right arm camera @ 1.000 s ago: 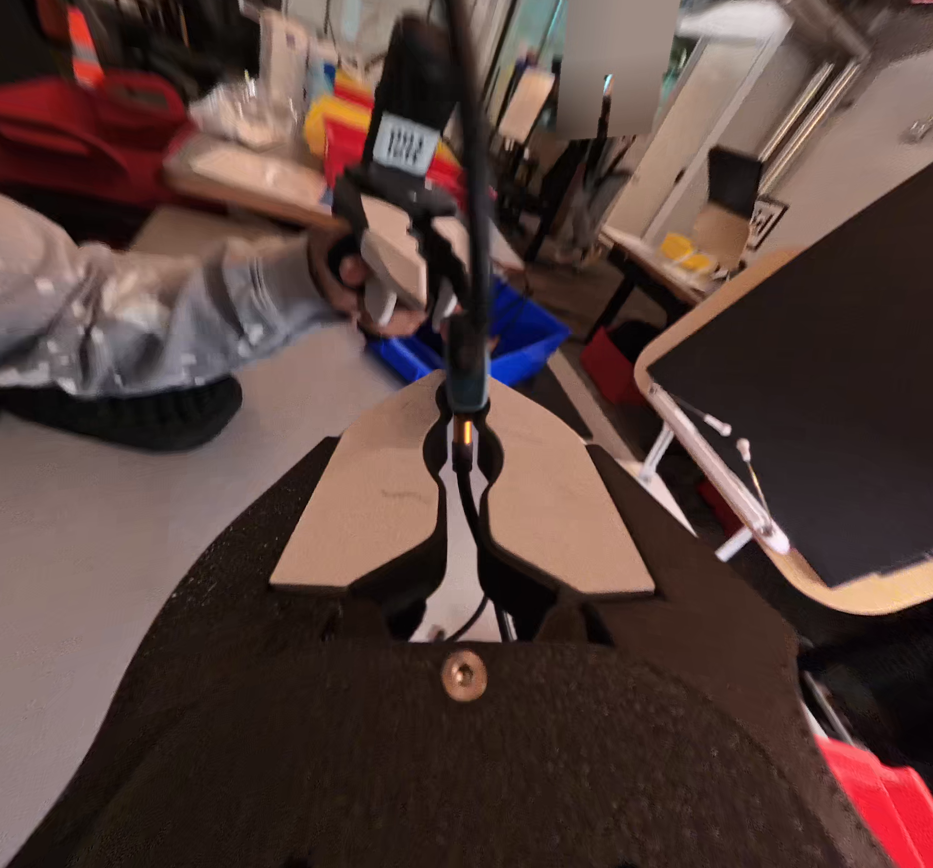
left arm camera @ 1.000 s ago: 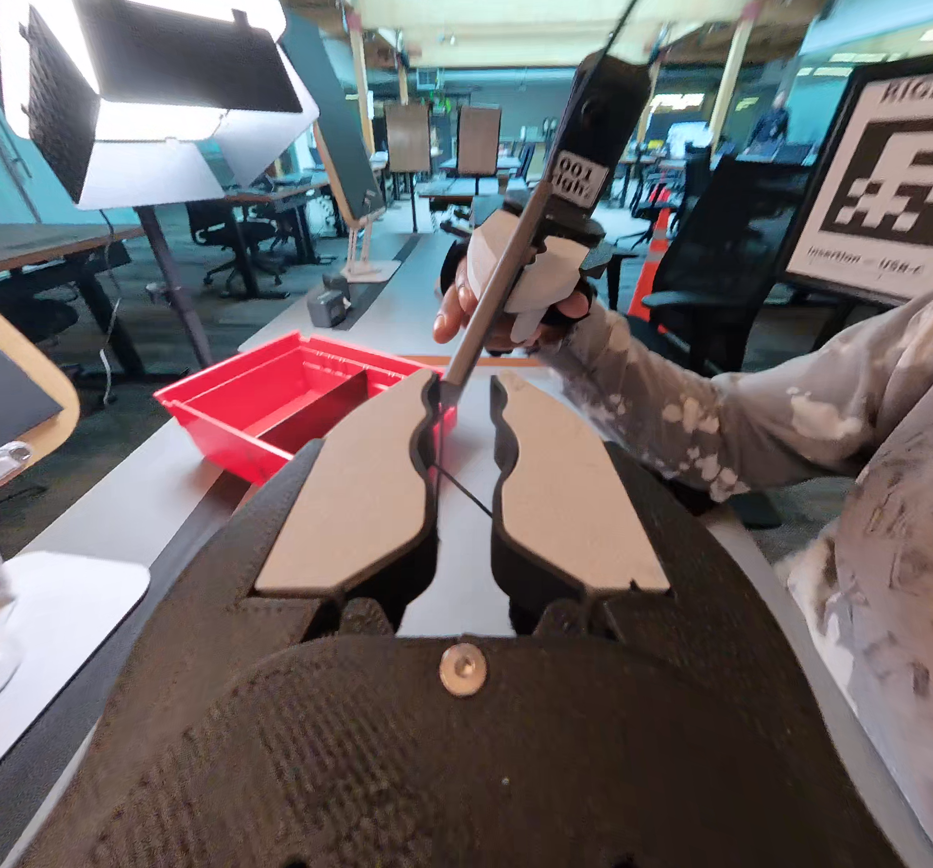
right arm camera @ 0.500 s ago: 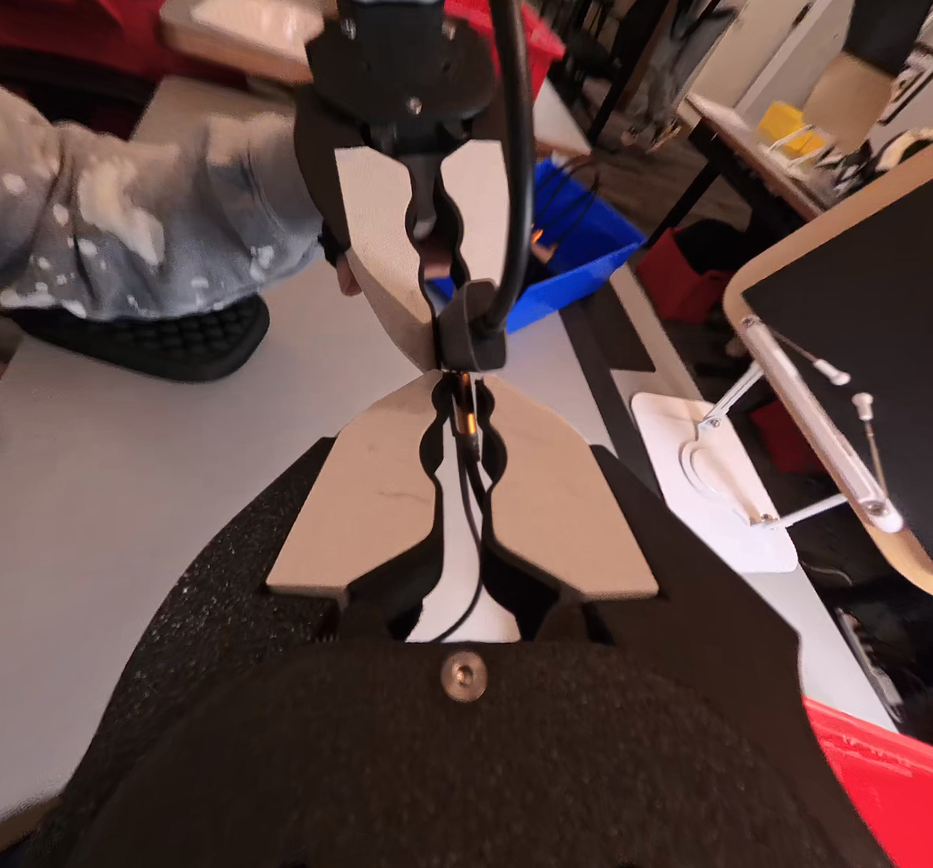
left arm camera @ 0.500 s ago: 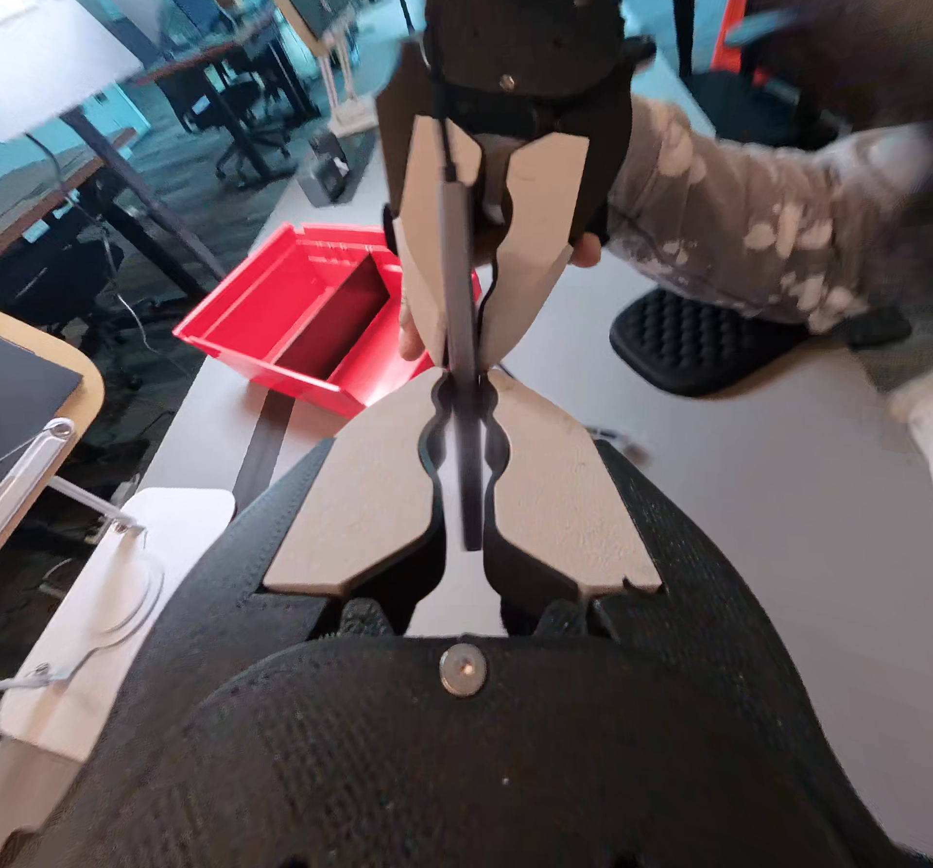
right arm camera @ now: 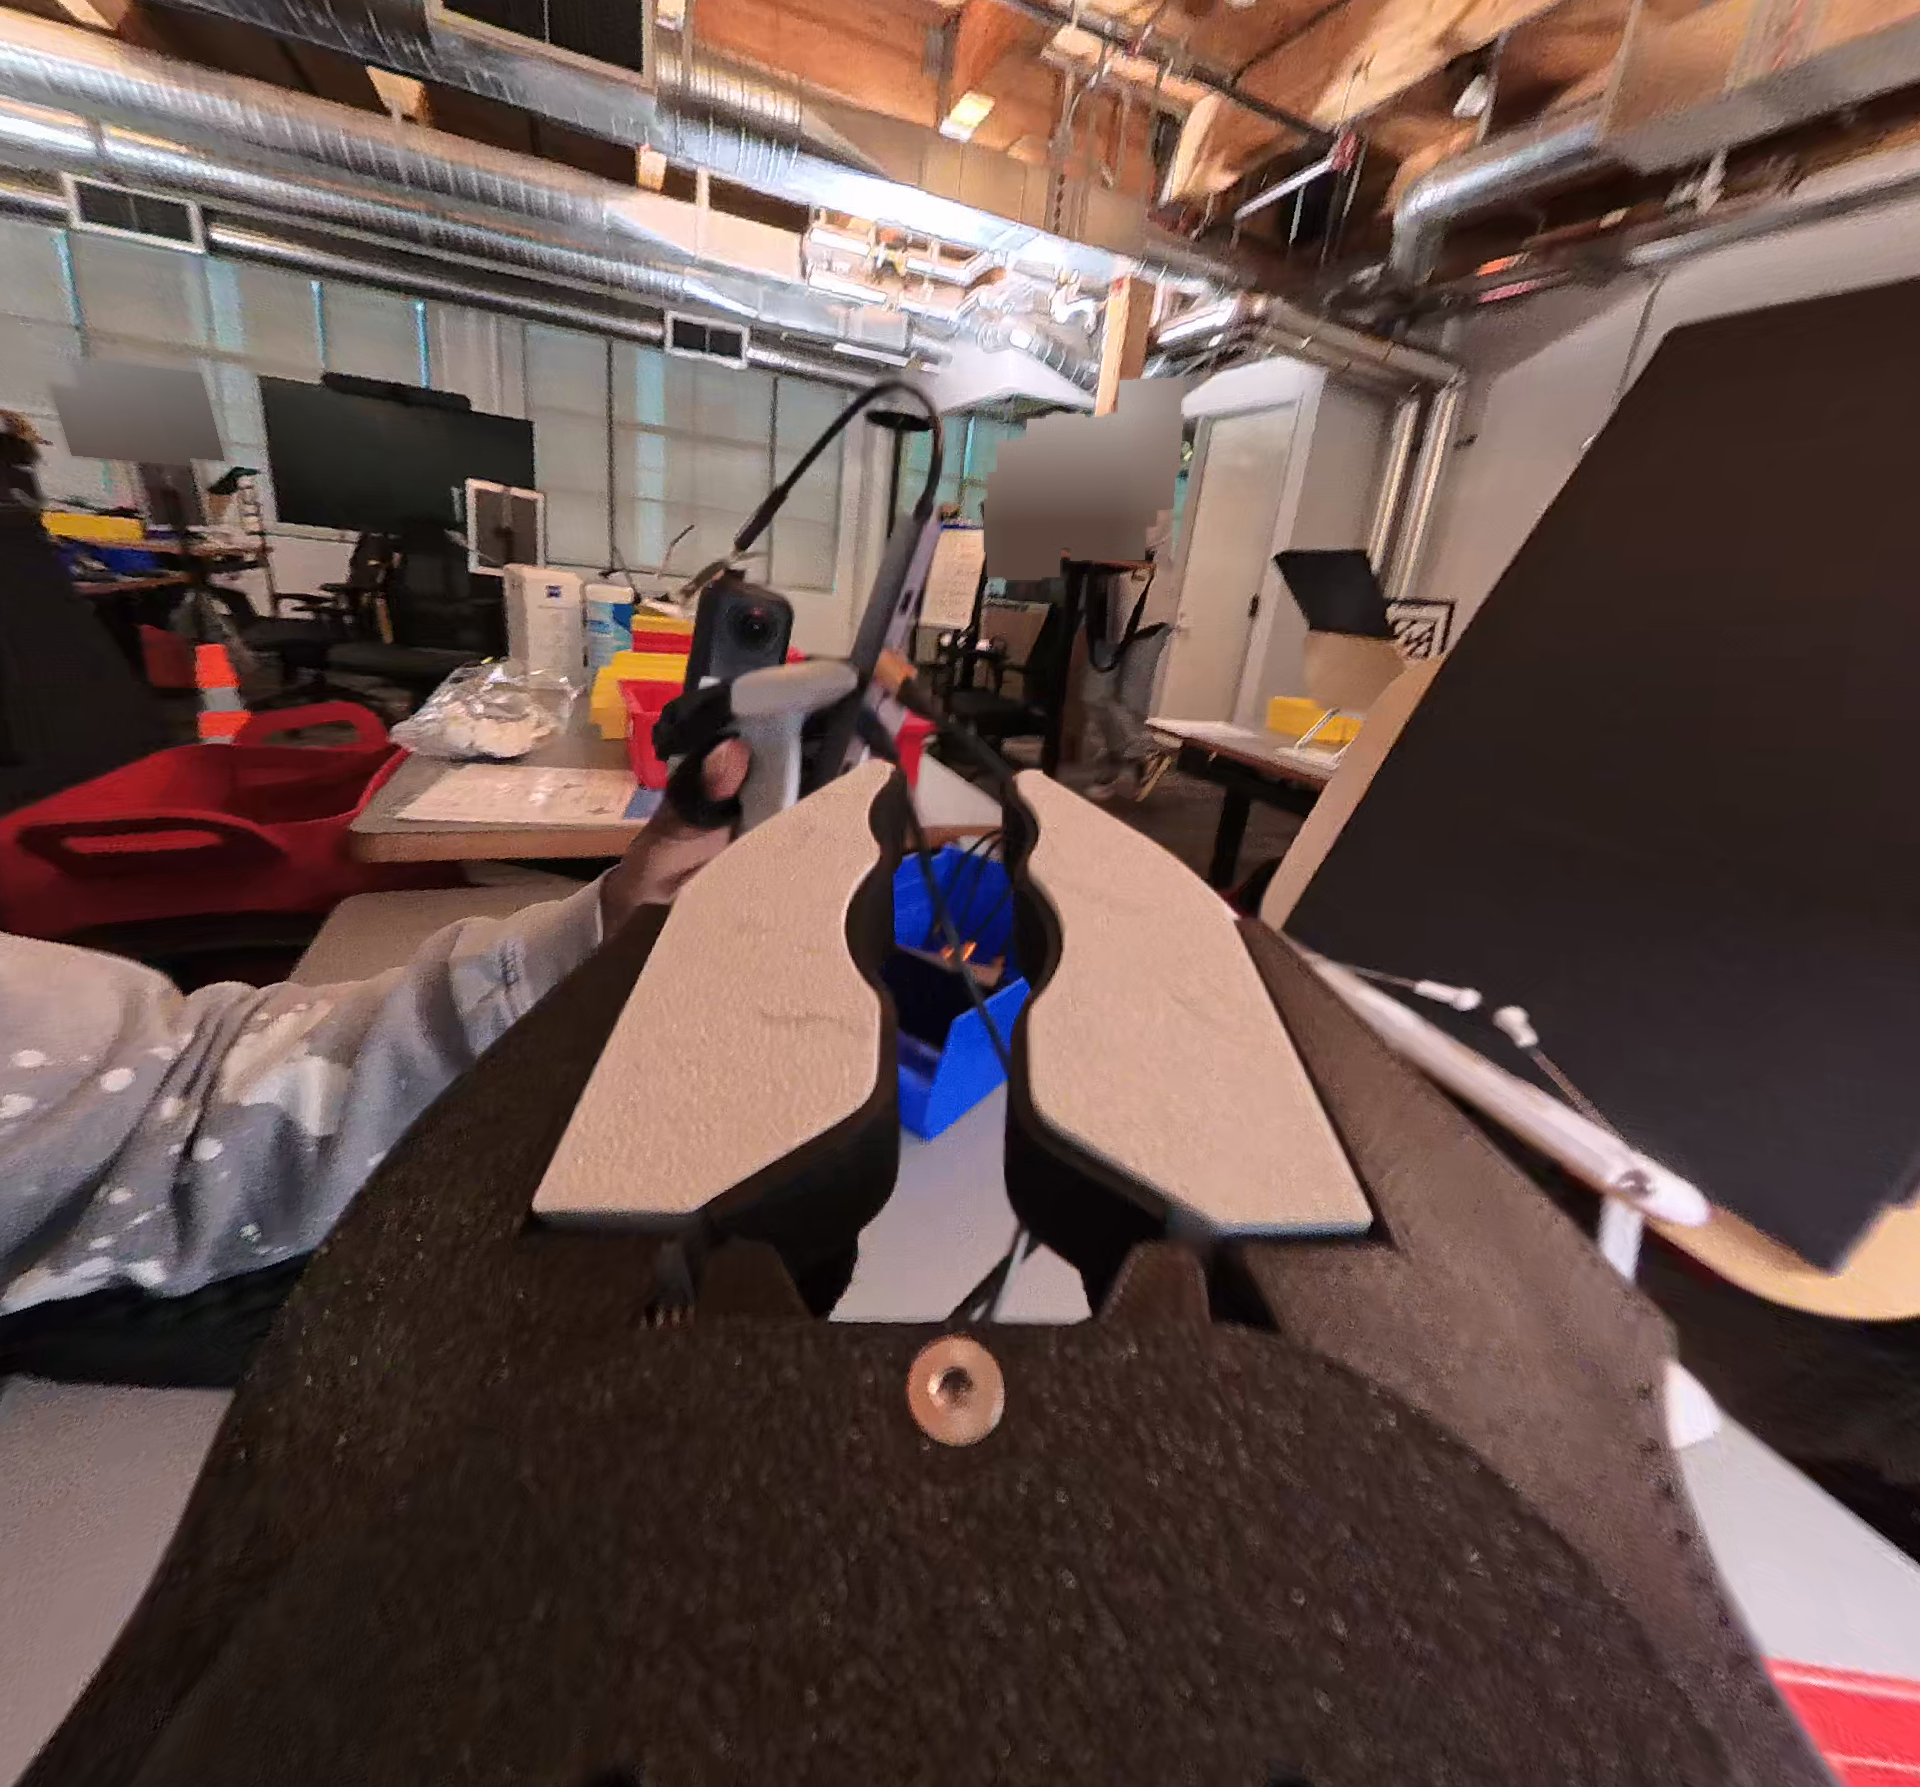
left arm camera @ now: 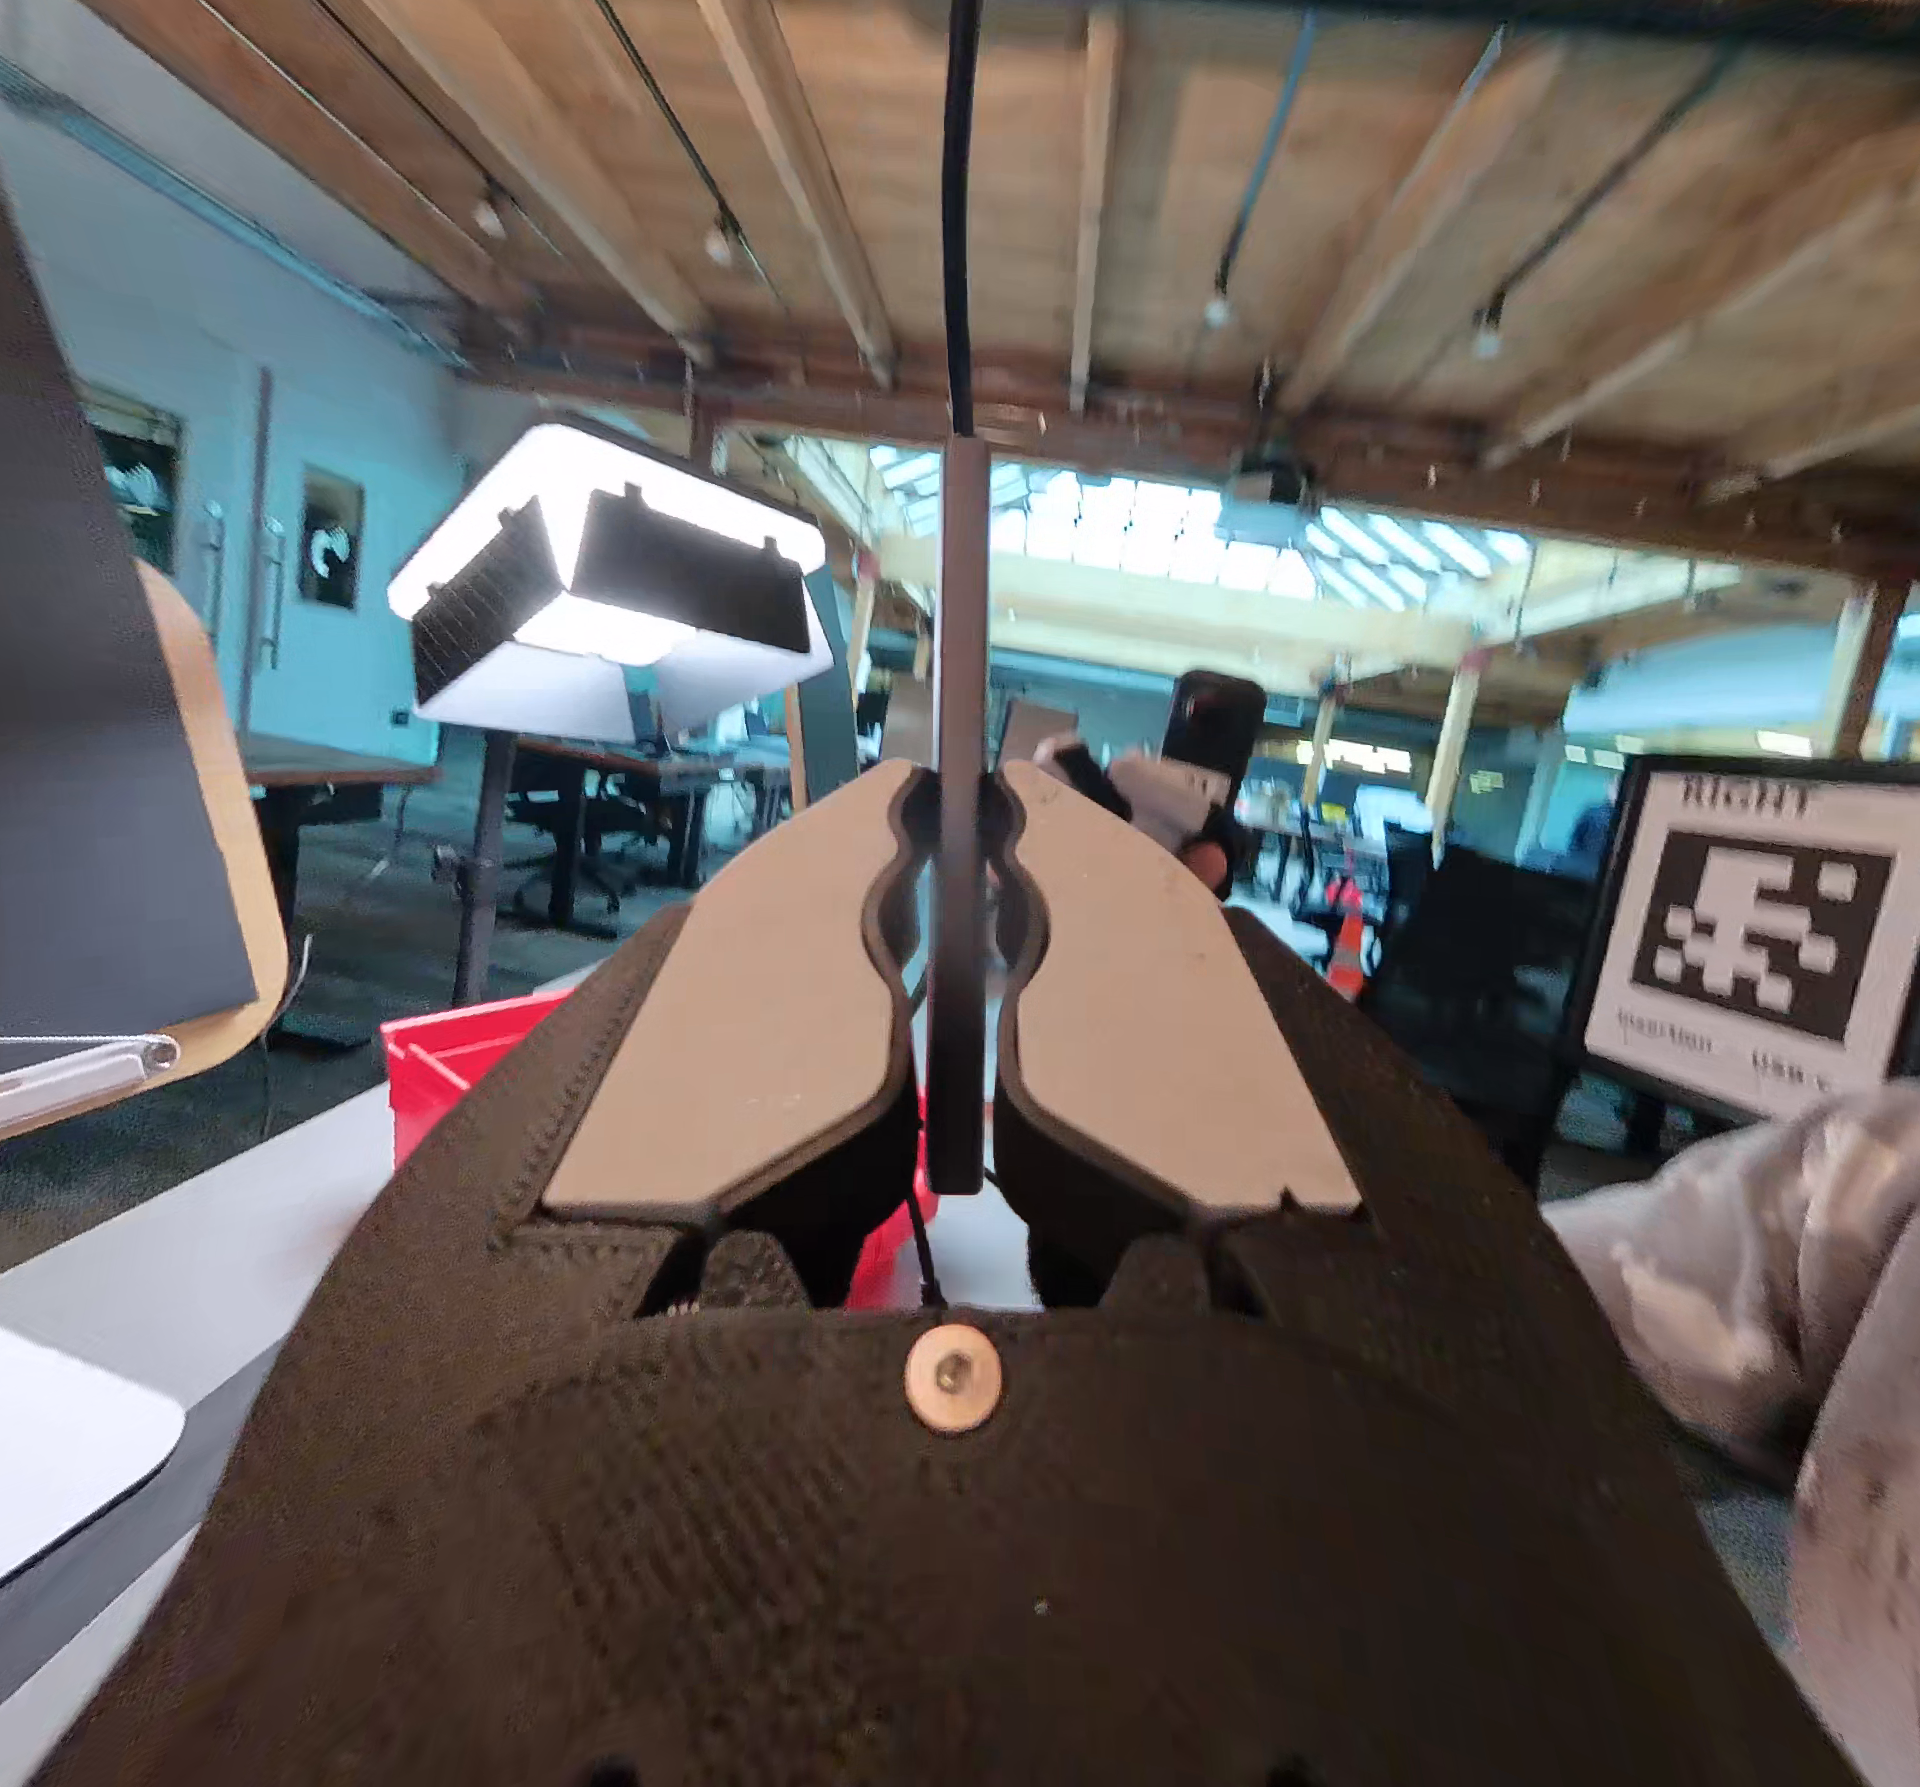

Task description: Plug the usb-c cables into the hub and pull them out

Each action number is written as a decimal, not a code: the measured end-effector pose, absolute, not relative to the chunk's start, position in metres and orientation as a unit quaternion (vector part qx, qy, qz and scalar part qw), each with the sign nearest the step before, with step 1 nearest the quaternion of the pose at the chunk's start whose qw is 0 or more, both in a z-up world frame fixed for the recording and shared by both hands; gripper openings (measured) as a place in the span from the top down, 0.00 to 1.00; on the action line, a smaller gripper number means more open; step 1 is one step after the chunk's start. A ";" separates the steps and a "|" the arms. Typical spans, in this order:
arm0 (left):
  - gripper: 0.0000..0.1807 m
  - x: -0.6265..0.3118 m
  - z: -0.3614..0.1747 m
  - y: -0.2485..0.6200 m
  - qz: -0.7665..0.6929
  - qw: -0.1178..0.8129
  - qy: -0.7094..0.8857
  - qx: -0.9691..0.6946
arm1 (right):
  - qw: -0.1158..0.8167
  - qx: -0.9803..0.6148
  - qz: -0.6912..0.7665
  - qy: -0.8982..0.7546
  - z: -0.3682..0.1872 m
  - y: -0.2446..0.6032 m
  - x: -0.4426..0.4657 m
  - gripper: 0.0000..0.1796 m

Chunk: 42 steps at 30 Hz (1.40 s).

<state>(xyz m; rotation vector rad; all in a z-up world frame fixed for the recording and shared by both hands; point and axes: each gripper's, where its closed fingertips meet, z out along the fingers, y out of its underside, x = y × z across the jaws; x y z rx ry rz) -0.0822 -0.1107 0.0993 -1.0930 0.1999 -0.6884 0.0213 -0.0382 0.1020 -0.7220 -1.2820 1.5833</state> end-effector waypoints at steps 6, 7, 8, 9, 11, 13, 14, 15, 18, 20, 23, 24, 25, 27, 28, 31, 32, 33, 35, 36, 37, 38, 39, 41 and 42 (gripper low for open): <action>0.94 -0.085 0.102 -0.105 -0.295 0.830 0.022 -0.472 | 0.384 -0.331 0.653 -0.562 0.068 -0.090 -0.022 0.88; 0.95 -0.082 0.102 -0.104 -0.296 0.834 0.014 -0.465 | 0.365 -0.343 0.665 -0.554 0.064 -0.098 -0.030 0.88; 0.94 -0.079 0.102 -0.103 -0.299 0.837 0.007 -0.458 | 0.350 -0.358 0.674 -0.543 0.060 -0.104 -0.038 0.87; 0.94 -0.075 0.102 -0.103 -0.304 0.840 0.002 -0.449 | 0.343 -0.371 0.680 -0.531 0.055 -0.107 -0.045 0.86; 0.94 -0.066 0.103 -0.103 -0.316 0.844 0.000 -0.433 | 0.353 -0.380 0.689 -0.506 0.053 -0.106 -0.053 0.85; 0.94 -0.054 0.103 -0.103 -0.330 0.841 0.012 -0.428 | 0.359 -0.370 0.710 -0.480 0.059 -0.103 -0.050 0.85; 0.94 -0.049 0.103 -0.103 -0.334 0.840 0.018 -0.427 | 0.354 -0.361 0.724 -0.469 0.065 -0.101 -0.046 0.85; 0.94 -0.044 0.104 -0.103 -0.340 0.839 0.027 -0.425 | 0.348 -0.350 0.739 -0.459 0.071 -0.100 -0.041 0.85; 0.94 -0.030 0.104 -0.105 -0.362 0.827 0.063 -0.425 | 0.340 -0.325 0.765 -0.440 0.086 -0.096 -0.028 0.85; 0.94 -0.018 0.103 -0.105 -0.368 0.815 0.090 -0.438 | 0.340 -0.318 0.763 -0.449 0.088 -0.097 -0.023 0.87; 0.94 -0.008 0.099 -0.101 -0.356 0.802 0.109 -0.467 | 0.343 -0.296 0.758 -0.469 0.090 -0.103 -0.016 0.93; 0.95 -0.008 0.100 -0.101 -0.353 0.802 0.111 -0.469 | 0.347 -0.291 0.755 -0.475 0.091 -0.104 -0.015 0.95; 0.95 -0.007 0.101 -0.102 -0.352 0.800 0.115 -0.471 | 0.352 -0.288 0.750 -0.480 0.091 -0.105 -0.014 0.95; 0.95 -0.008 0.102 -0.103 -0.345 0.800 0.118 -0.475 | 0.356 -0.289 0.743 -0.488 0.091 -0.104 -0.013 0.95; 0.94 -0.008 0.103 -0.103 -0.339 0.801 0.120 -0.478 | 0.352 -0.289 0.743 -0.490 0.091 -0.104 -0.012 0.95; 0.94 -0.007 0.101 -0.101 -0.327 0.793 0.127 -0.498 | 0.343 -0.289 0.747 -0.491 0.091 -0.103 -0.011 0.96; 0.94 -0.009 0.101 -0.100 -0.319 0.791 0.126 -0.507 | 0.347 -0.293 0.744 -0.491 0.090 -0.102 -0.012 0.96; 0.94 -0.010 0.100 -0.100 -0.310 0.791 0.128 -0.512 | 0.351 -0.292 0.744 -0.489 0.091 -0.101 -0.012 0.96; 0.93 -0.016 0.103 -0.103 -0.294 0.802 0.131 -0.504 | 0.359 -0.288 0.752 -0.471 0.096 -0.098 -0.010 0.96; 0.92 -0.023 0.105 -0.105 -0.286 0.810 0.126 -0.497 | 0.359 -0.289 0.758 -0.462 0.099 -0.095 -0.008 0.96; 0.90 -0.031 0.106 -0.107 -0.281 0.817 0.117 -0.490 | 0.360 -0.291 0.762 -0.452 0.101 -0.091 -0.007 0.96; 0.90 -0.040 0.108 -0.109 -0.280 0.823 0.105 -0.482 | 0.364 -0.297 0.762 -0.445 0.102 -0.087 -0.006 0.97; 0.89 -0.049 0.111 -0.111 -0.278 0.831 0.093 -0.473 | 0.370 -0.306 0.757 -0.443 0.102 -0.082 -0.007 0.97; 0.89 -0.061 0.114 -0.116 -0.258 0.841 0.087 -0.468 | 0.389 -0.327 0.732 -0.453 0.096 -0.073 -0.012 0.97; 0.89 -0.062 0.112 -0.114 -0.236 0.837 0.093 -0.485 | 0.401 -0.335 0.716 -0.463 0.092 -0.070 -0.014 0.97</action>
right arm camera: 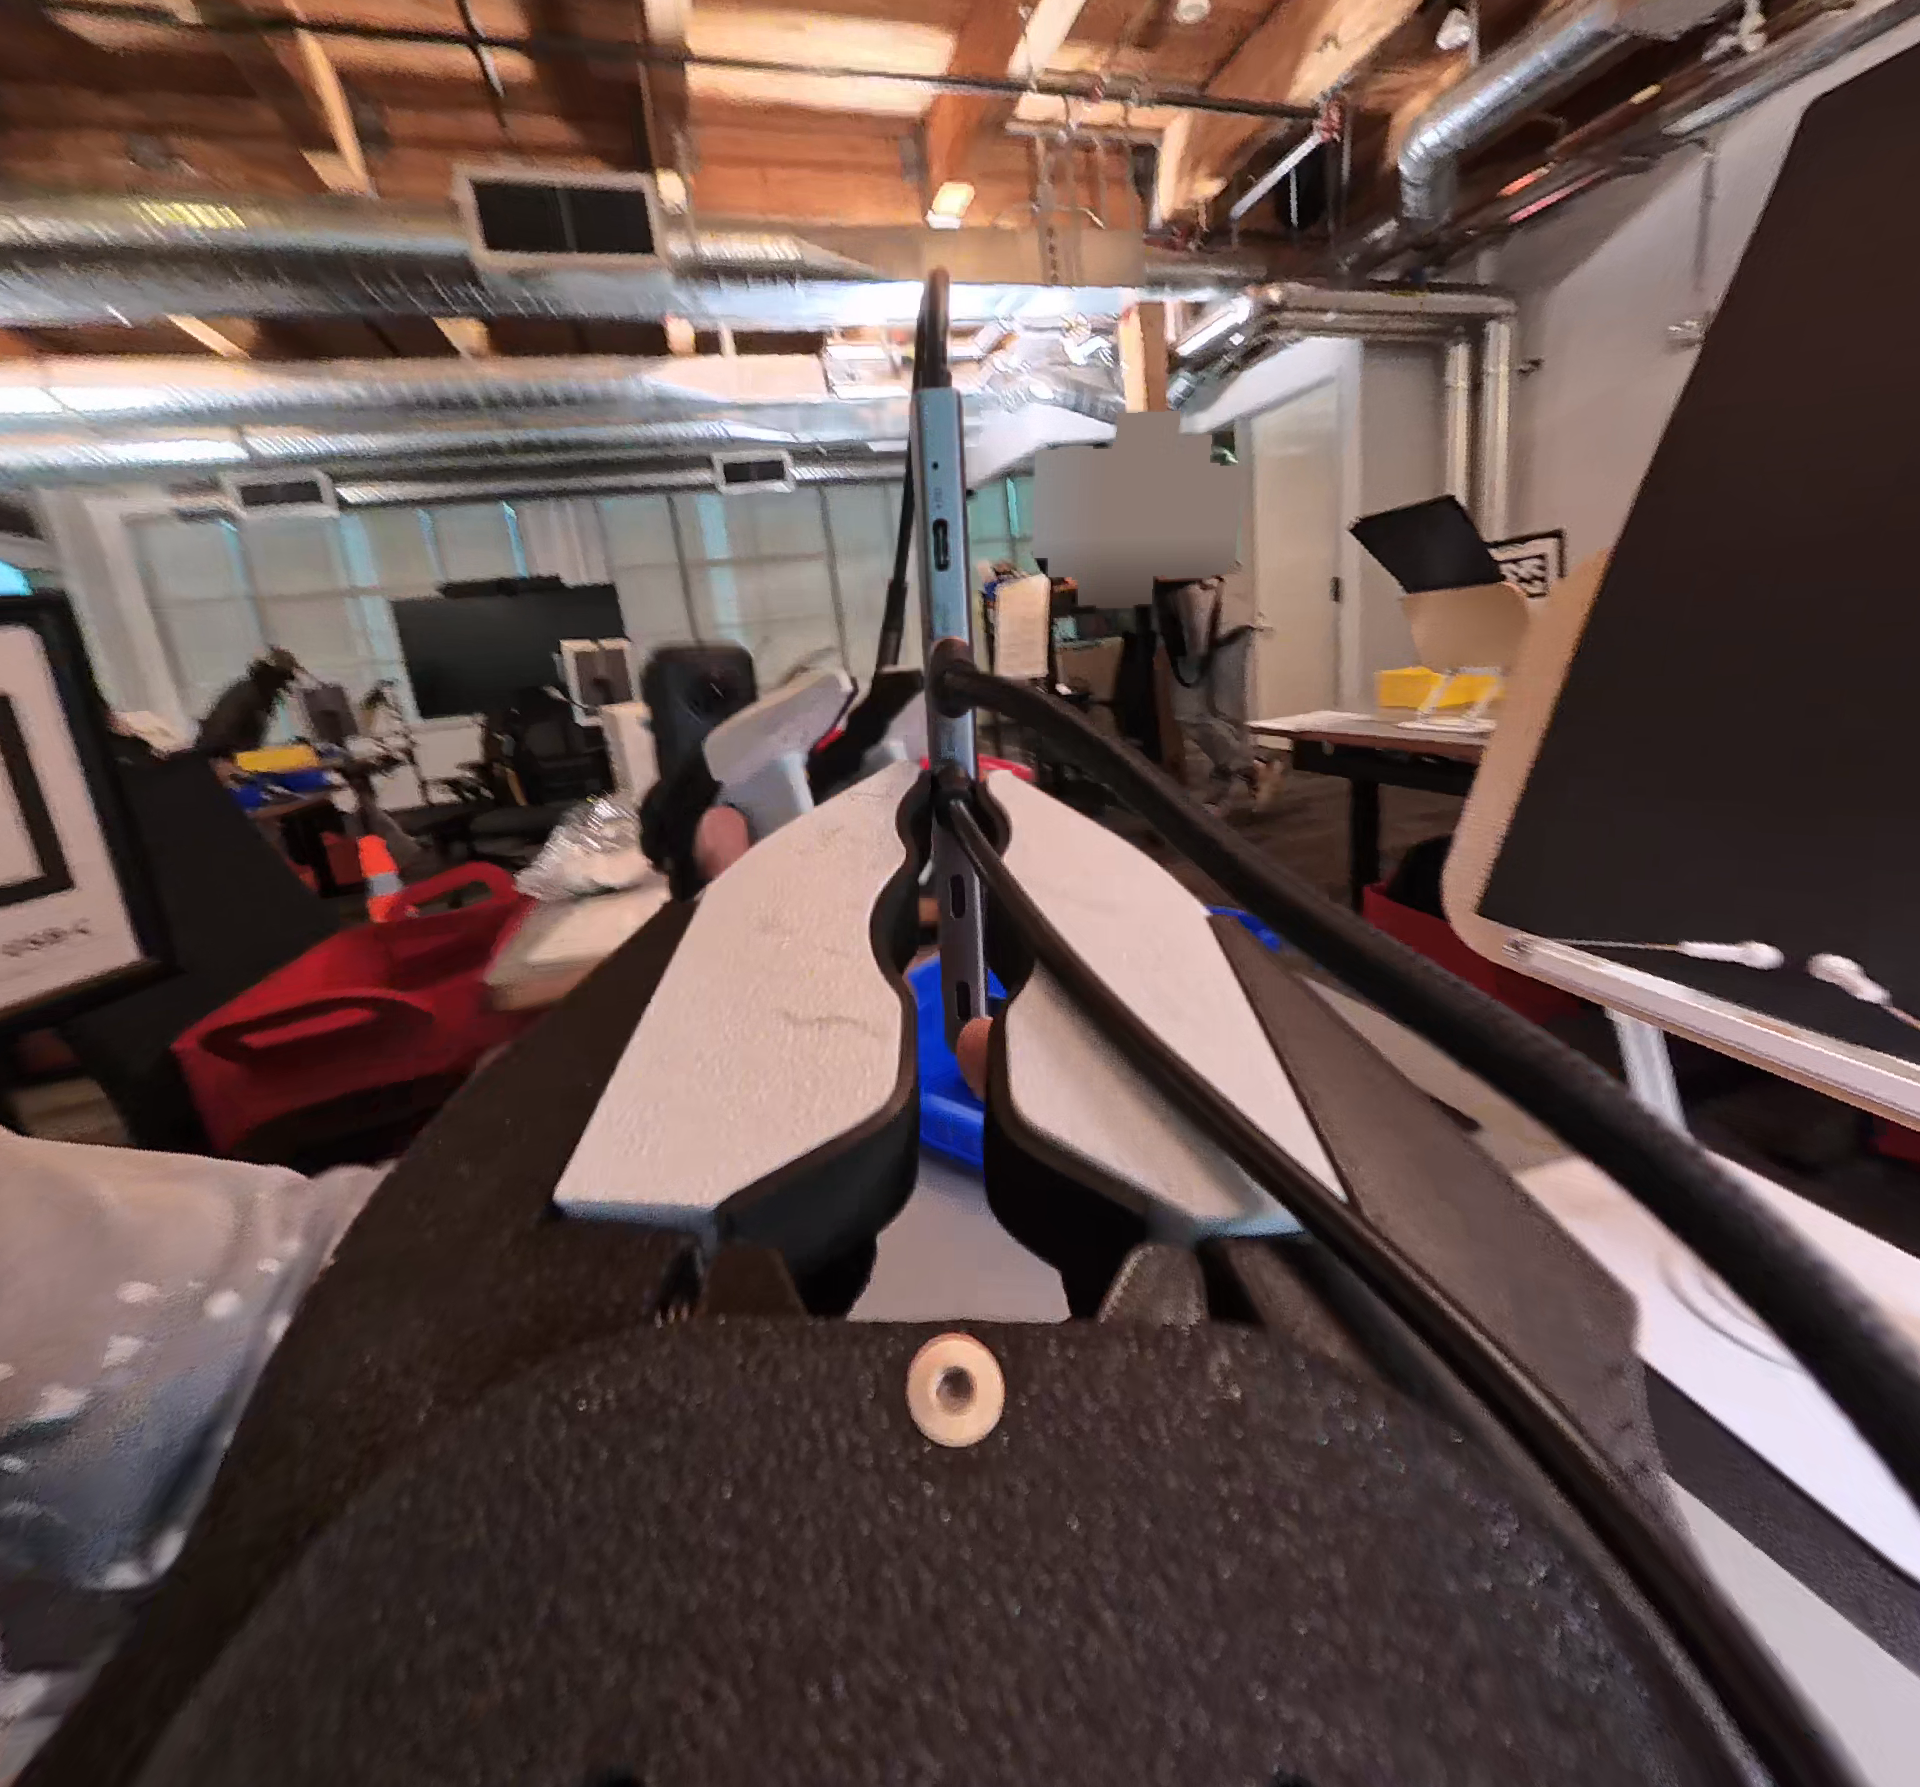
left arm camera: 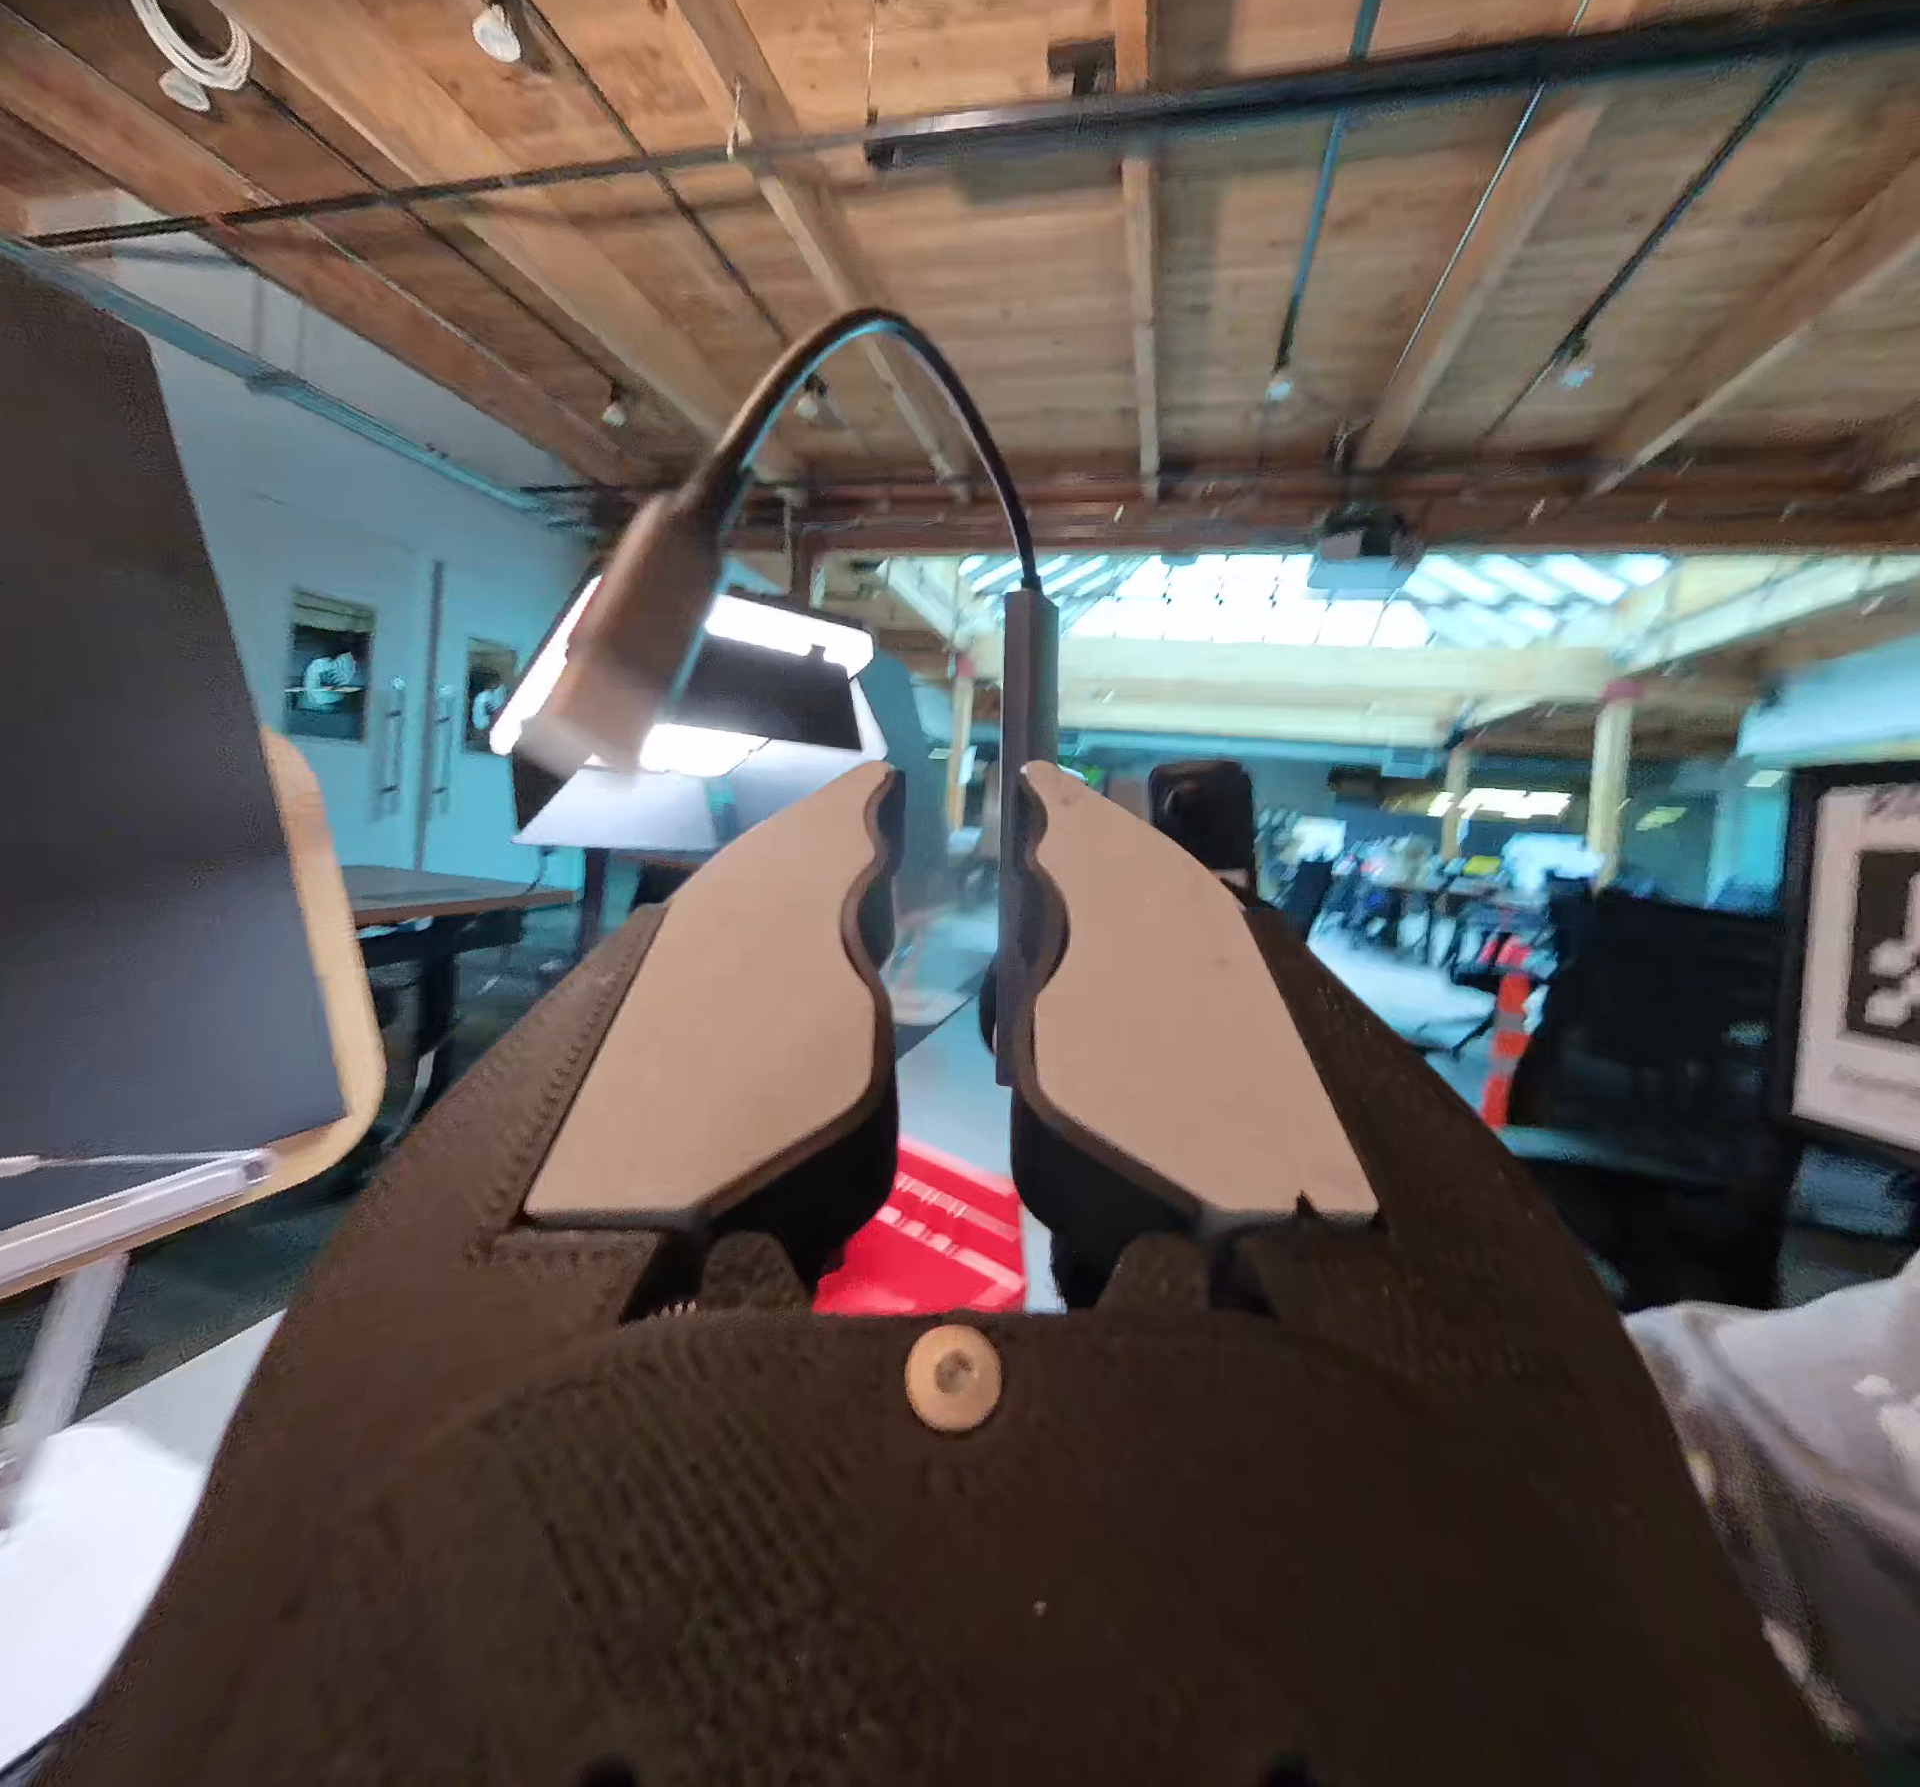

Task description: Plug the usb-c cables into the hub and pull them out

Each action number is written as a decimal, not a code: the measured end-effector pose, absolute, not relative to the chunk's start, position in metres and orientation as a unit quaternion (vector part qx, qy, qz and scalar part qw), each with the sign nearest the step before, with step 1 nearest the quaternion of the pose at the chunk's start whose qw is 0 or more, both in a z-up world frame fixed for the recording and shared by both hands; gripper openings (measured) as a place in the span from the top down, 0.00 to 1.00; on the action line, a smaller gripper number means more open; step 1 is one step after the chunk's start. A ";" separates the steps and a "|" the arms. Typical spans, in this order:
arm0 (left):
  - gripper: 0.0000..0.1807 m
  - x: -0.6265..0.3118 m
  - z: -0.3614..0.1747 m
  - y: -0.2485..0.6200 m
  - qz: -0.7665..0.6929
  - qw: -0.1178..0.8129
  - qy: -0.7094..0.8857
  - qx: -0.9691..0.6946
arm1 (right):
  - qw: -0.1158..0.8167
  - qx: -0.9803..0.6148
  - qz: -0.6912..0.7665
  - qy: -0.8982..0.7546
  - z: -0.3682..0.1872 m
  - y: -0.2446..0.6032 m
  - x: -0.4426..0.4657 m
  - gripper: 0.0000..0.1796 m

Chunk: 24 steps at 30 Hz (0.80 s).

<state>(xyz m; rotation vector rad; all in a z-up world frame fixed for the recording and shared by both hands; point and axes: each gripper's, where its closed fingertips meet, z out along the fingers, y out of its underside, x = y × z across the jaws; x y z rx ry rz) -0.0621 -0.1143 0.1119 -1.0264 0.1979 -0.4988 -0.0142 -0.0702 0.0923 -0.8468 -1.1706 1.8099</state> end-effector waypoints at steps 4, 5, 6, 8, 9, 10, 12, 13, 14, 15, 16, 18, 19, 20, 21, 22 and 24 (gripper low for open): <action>0.85 -0.047 0.089 -0.095 -0.158 0.779 0.142 -0.590 | 0.424 -0.341 0.681 -0.490 0.082 -0.072 -0.021 0.96; 0.84 -0.042 0.087 -0.093 -0.154 0.776 0.148 -0.594 | 0.418 -0.340 0.681 -0.497 0.080 -0.075 -0.023 0.97; 0.84 -0.038 0.086 -0.092 -0.153 0.775 0.151 -0.594 | 0.411 -0.337 0.681 -0.503 0.078 -0.078 -0.023 0.96; 0.83 -0.031 0.082 -0.088 -0.152 0.769 0.158 -0.600 | 0.399 -0.329 0.687 -0.511 0.076 -0.085 -0.024 0.96; 0.83 -0.029 0.080 -0.087 -0.150 0.765 0.161 -0.605 | 0.390 -0.323 0.691 -0.516 0.075 -0.088 -0.023 0.97; 0.82 -0.027 0.079 -0.086 -0.152 0.764 0.164 -0.605 | 0.383 -0.322 0.695 -0.516 0.074 -0.090 -0.023 0.97; 0.83 -0.025 0.079 -0.087 -0.165 0.762 0.168 -0.603 | 0.367 -0.319 0.706 -0.515 0.073 -0.091 -0.023 0.97; 0.85 -0.023 0.079 -0.089 -0.176 0.757 0.175 -0.604 | 0.358 -0.318 0.711 -0.516 0.072 -0.092 -0.022 0.97; 0.87 -0.020 0.078 -0.090 -0.187 0.753 0.182 -0.604 | 0.351 -0.316 0.714 -0.517 0.072 -0.093 -0.022 0.97; 0.87 -0.019 0.077 -0.091 -0.196 0.749 0.186 -0.605 | 0.345 -0.314 0.717 -0.518 0.071 -0.094 -0.022 0.97; 0.88 -0.018 0.077 -0.091 -0.203 0.746 0.187 -0.606 | 0.339 -0.312 0.720 -0.519 0.071 -0.094 -0.021 0.97; 0.92 -0.017 0.077 -0.093 -0.222 0.740 0.190 -0.606 | 0.328 -0.303 0.725 -0.524 0.071 -0.097 -0.018 0.97; 0.93 -0.016 0.077 -0.094 -0.233 0.736 0.191 -0.606 | 0.330 -0.301 0.724 -0.526 0.071 -0.098 -0.018 0.97; 0.93 -0.016 0.077 -0.095 -0.242 0.732 0.191 -0.607 | 0.334 -0.298 0.721 -0.528 0.071 -0.098 -0.018 0.97; 0.93 -0.016 0.076 -0.095 -0.245 0.729 0.193 -0.610 | 0.339 -0.297 0.718 -0.531 0.071 -0.099 -0.018 0.97; 0.94 -0.016 0.075 -0.096 -0.242 0.726 0.195 -0.613 | 0.342 -0.297 0.714 -0.534 0.070 -0.099 -0.018 0.96; 0.94 -0.016 0.077 -0.096 -0.237 0.726 0.194 -0.616 | 0.344 -0.294 0.717 -0.530 0.072 -0.099 -0.018 0.96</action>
